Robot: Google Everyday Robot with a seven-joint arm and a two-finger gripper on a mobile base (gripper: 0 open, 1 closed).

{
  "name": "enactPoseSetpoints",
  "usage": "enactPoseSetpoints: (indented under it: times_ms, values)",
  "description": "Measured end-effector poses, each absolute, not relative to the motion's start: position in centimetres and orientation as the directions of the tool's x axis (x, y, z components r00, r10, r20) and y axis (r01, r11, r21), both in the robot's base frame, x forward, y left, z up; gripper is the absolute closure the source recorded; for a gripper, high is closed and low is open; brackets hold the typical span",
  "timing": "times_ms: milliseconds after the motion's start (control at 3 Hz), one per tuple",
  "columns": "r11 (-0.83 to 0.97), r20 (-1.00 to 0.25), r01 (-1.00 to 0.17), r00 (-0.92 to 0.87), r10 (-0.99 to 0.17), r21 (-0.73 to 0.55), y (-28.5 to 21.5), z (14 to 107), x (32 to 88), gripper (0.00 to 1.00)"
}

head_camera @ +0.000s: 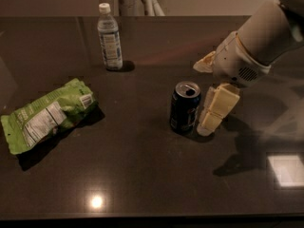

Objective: Move pepsi can near blue plastic bottle

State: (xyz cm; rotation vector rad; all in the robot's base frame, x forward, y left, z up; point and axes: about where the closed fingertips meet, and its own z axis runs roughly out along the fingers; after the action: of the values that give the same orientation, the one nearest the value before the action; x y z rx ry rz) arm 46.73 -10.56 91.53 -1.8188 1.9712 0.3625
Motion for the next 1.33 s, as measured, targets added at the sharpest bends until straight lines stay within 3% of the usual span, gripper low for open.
enactPoseSetpoints:
  times_ms: [333, 1333]
  values:
    - [0.089, -0.504, -0.993, -0.037, -0.863, -0.078, -9.3, 90.9, 47.0, 0.05]
    - [0.091, -0.531, -0.993, -0.04, -0.847, -0.071, -8.1, 91.0, 48.6, 0.69]
